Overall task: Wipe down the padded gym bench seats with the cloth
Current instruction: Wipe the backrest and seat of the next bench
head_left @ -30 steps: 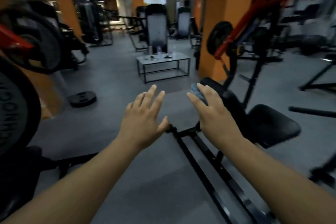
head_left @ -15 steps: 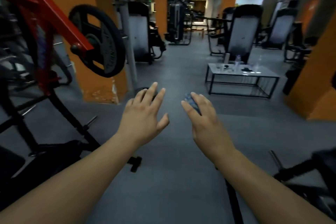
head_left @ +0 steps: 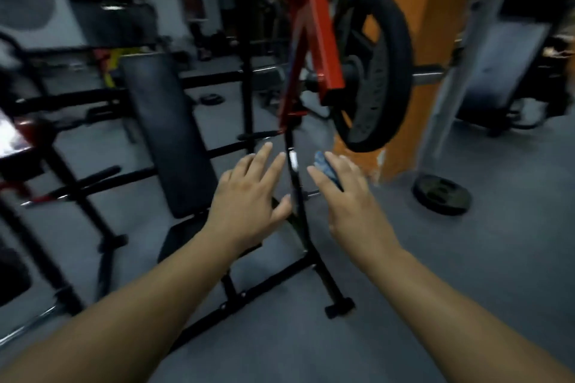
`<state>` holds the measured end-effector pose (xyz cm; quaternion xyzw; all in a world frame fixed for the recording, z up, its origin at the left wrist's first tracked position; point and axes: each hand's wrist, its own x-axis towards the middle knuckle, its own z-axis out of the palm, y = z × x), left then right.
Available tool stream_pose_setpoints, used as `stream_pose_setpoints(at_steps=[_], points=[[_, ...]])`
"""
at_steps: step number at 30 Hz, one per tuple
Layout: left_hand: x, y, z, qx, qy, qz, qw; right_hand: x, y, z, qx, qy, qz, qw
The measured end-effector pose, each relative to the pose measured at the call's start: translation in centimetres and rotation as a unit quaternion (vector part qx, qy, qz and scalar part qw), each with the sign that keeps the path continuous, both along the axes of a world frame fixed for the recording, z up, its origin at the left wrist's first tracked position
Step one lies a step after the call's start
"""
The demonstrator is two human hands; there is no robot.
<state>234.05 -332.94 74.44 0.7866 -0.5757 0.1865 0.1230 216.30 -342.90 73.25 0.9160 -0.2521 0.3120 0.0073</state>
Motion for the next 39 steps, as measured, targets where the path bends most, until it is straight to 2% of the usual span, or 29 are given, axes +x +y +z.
stream_pose_setpoints(at_steps=[6, 11, 16, 31, 39], points=[[7.8, 1.5, -2.6, 0.015, 0.015, 0.132, 0.991, 10.3, -2.6, -2.4, 0.025, 0.009, 0.126, 0.992], [13.9, 0.2, -6.2, 0.047, 0.022, 0.181, 0.982, 17.5, -5.5, -6.2, 0.042, 0.018, 0.173, 0.984], [18.1, -1.3, -10.1, 0.064, 0.051, 0.222, 0.972, 23.4, -8.9, -10.2, 0.071, 0.046, 0.192, 0.978], [34.2, -6.5, -28.8, 0.133, 0.172, 0.318, 0.923, 43.7, -16.1, -27.3, 0.161, 0.109, 0.249, 0.949], [45.2, -11.0, -31.3, 0.096, 0.191, 0.319, 0.923, 54.9, -18.9, -29.8, 0.177, 0.135, 0.255, 0.941]])
